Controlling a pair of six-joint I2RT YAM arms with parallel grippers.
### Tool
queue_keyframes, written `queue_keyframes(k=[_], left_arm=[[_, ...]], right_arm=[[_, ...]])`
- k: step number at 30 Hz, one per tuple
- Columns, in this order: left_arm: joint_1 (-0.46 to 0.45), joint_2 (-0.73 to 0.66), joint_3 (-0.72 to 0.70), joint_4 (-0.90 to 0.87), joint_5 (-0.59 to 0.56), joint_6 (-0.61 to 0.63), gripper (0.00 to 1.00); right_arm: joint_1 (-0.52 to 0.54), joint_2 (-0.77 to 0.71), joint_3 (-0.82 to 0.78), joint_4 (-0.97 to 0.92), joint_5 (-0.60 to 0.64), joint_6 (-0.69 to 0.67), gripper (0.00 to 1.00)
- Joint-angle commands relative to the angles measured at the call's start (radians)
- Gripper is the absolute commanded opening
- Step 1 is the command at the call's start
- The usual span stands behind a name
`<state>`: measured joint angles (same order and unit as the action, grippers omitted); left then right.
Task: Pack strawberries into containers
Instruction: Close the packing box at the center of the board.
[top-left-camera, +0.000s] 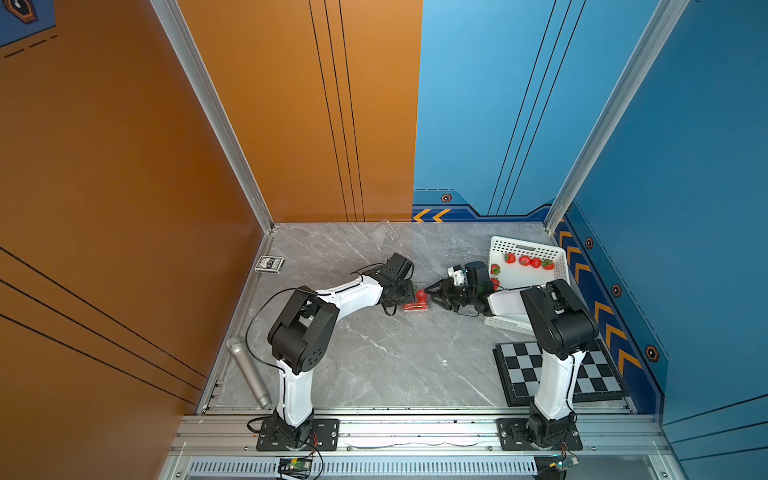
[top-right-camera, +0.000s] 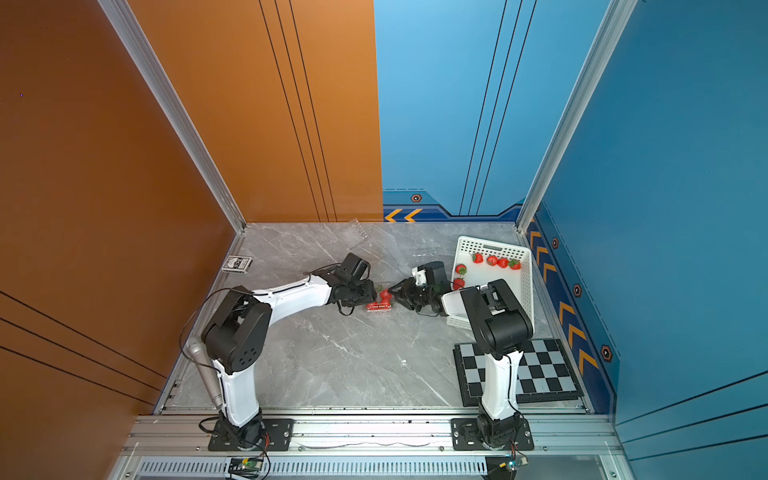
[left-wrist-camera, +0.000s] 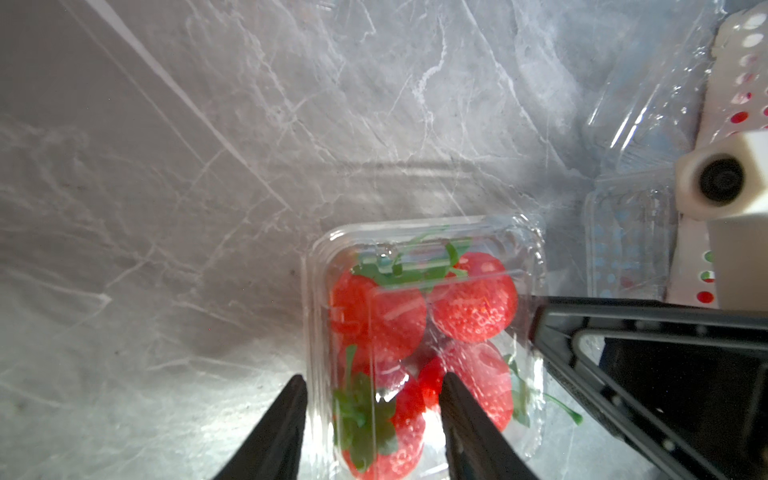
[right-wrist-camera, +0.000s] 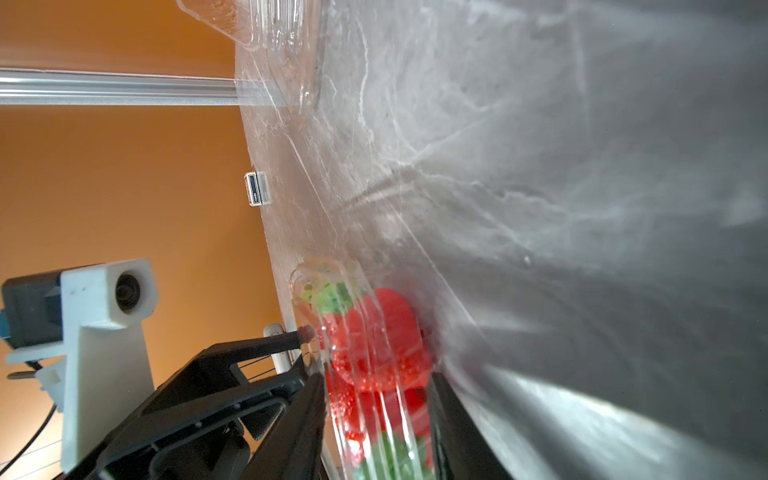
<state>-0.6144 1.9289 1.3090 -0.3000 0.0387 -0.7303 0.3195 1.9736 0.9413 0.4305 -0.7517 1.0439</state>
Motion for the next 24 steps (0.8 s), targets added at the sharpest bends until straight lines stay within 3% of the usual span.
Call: queue_keyframes(k=[1, 10, 14, 16, 20, 24], left_arm=[[0.004, 0.018, 0.015, -0.018, 0.008, 0.012, 0.53], [0.004, 0.021, 0.017, -0.018, 0.009, 0.012, 0.53], [0.006, 0.022, 0.018, -0.018, 0.009, 0.012, 0.53], [0.006, 0.019, 0.018, -0.018, 0.009, 0.012, 0.53], [0.007, 0.013, 0.016, -0.017, 0.003, 0.014, 0.53], [0.008, 0.007, 0.013, -0.017, 0.001, 0.013, 0.53]], right_arm=[[-0.006, 0.023, 0.035, 0.021, -0.017, 0.008, 0.39], [-0.007, 0.046, 0.051, 0.023, -0.027, 0.002, 0.18], [-0.006, 0.053, 0.048, 0.042, -0.034, 0.010, 0.14], [-0.006, 0.051, 0.050, 0.042, -0.034, 0.013, 0.18], [-0.013, 0.052, 0.048, 0.067, -0.047, 0.030, 0.37], [-0.022, 0.060, 0.051, 0.099, -0.060, 0.048, 0.43]])
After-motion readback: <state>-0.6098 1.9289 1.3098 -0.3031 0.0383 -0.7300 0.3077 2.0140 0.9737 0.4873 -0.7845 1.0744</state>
